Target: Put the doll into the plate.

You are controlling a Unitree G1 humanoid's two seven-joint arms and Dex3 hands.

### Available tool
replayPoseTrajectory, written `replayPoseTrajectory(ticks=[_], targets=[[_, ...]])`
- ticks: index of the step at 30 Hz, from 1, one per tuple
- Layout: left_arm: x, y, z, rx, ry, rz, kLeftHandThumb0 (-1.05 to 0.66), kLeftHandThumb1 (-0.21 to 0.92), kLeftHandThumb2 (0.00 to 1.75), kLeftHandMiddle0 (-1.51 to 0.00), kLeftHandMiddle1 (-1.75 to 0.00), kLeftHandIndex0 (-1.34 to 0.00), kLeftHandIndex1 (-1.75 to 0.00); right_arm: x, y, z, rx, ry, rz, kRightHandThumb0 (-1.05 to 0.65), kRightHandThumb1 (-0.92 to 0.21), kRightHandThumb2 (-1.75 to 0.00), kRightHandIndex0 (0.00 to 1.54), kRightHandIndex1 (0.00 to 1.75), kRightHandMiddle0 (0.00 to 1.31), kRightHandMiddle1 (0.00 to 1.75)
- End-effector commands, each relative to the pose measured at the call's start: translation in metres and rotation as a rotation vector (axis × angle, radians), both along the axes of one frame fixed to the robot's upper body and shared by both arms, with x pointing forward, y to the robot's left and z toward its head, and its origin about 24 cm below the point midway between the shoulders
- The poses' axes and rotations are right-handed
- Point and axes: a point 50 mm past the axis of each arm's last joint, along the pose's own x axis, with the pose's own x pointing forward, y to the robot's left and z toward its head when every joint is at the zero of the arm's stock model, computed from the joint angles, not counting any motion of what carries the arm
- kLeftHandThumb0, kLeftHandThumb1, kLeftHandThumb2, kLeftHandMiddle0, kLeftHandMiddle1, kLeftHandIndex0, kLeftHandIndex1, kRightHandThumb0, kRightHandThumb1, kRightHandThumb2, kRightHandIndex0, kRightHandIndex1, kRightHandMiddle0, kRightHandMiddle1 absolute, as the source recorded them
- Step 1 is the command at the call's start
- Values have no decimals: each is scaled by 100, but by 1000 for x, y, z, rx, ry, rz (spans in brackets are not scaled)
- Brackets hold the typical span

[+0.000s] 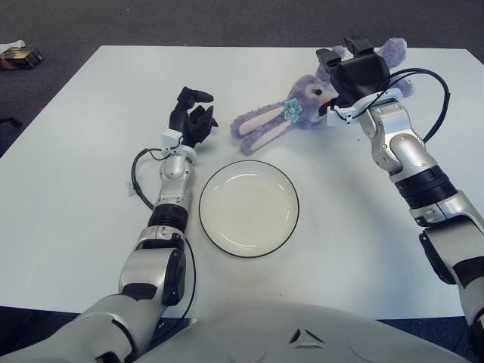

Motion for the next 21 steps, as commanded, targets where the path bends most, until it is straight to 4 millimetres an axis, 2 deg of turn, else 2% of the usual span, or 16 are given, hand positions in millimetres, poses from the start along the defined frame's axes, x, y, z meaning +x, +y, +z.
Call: replayPoseTrajectory(ticks=[1, 21], targets=[[-19, -1, -36, -32, 123, 20, -36, 92, 33, -82, -172, -40, -154, -1, 10, 3, 14, 10, 44, -76, -87, 0, 7, 0, 23, 0], [-19, 2, -36, -48, 122, 28, -36, 92, 33, -83, -171, -41, -154, 4, 23, 3, 88, 166, 115, -71, -84, 0, 7, 0, 23, 0]])
